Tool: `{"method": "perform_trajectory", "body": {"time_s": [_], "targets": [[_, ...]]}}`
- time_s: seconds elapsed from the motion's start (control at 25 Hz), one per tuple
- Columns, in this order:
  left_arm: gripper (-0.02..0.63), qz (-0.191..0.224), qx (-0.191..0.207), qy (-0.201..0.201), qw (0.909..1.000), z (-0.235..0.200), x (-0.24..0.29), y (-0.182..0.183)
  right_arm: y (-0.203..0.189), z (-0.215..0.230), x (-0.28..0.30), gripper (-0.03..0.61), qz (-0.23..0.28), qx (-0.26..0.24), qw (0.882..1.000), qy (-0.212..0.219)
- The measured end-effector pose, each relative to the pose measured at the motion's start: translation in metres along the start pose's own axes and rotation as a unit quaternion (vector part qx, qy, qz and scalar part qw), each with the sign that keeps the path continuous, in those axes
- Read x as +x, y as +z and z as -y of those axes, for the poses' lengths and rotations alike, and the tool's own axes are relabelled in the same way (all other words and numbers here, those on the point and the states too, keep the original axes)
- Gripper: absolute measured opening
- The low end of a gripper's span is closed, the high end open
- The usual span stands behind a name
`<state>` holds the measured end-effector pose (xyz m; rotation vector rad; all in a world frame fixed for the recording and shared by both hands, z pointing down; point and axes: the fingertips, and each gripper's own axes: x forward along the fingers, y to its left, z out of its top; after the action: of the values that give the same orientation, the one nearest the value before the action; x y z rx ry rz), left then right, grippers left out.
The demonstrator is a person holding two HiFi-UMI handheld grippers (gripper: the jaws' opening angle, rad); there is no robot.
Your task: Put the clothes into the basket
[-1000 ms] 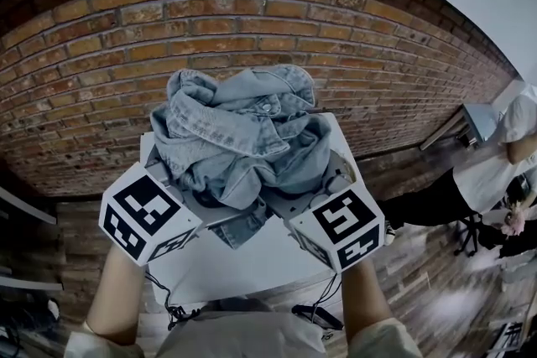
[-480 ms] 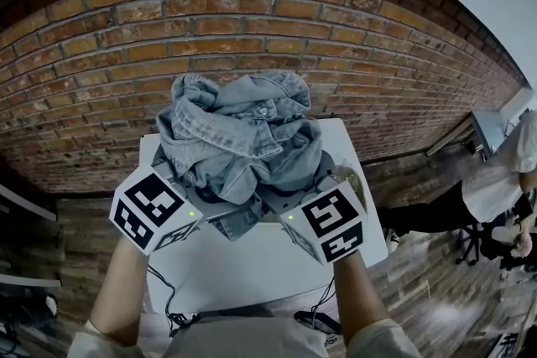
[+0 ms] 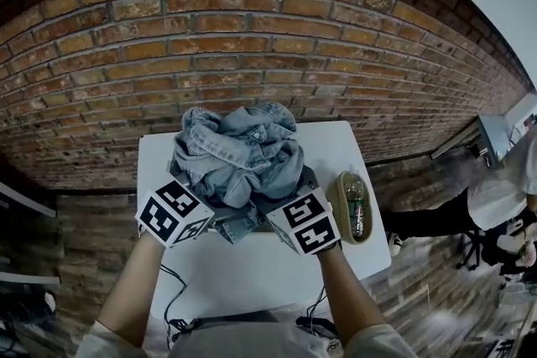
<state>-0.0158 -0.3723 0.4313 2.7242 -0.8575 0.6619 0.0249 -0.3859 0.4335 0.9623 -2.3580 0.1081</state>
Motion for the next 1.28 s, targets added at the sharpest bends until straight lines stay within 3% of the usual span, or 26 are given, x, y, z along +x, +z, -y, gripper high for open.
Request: {"method": "perform_trajectory", "body": {"time_s": [0.28,0.48,0.8,1.0,1.28], "targets": [[0.558,-0.056,-0.073,-0.019,0.9956,-0.002,0.028,-0.042,-0.045,0.002,0.026,0.350,-0.076,0.039,0.996,0.029],[0.557,-0.088,-0.147,-0.030,0.9848,-0.006,0.040,-0.066,-0.068,0.004,0.038,0.361,-0.130,0.075,0.987,0.048],[0.557,-0.136,-0.209,0.005,0.9685,-0.024,0.037,-0.103,-0.086,0.010,0.053,0.393,-0.172,0.099,0.979,0.036],[0.558,-0.158,-0.228,0.026,0.9604,-0.030,0.039,-0.119,-0.096,0.011,0.065,0.408,-0.197,0.090,0.976,0.013],[0.560,-0.197,-0.210,0.047,0.9563,-0.036,0.046,-0.133,-0.102,0.015,0.074,0.463,-0.199,0.057,0.978,-0.014]]}}
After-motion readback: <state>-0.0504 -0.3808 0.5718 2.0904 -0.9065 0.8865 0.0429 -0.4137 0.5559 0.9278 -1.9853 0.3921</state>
